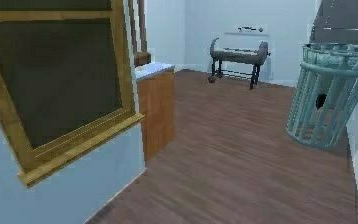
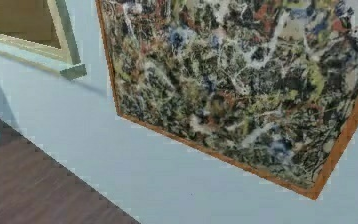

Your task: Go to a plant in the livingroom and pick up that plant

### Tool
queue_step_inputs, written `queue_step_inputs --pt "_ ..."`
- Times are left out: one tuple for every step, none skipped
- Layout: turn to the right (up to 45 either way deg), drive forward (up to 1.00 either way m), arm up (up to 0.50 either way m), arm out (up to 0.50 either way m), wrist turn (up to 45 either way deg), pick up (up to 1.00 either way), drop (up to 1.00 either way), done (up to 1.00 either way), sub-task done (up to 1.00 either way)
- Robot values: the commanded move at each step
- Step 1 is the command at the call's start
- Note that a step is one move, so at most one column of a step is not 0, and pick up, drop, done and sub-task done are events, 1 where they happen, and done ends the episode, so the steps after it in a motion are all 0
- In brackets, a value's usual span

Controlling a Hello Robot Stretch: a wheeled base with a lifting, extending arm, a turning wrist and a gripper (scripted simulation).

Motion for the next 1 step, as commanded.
queue_step_inputs --pt "0.0 0.40 0.00 0.00 0.0 0.00 0.00 0.00 0.00"
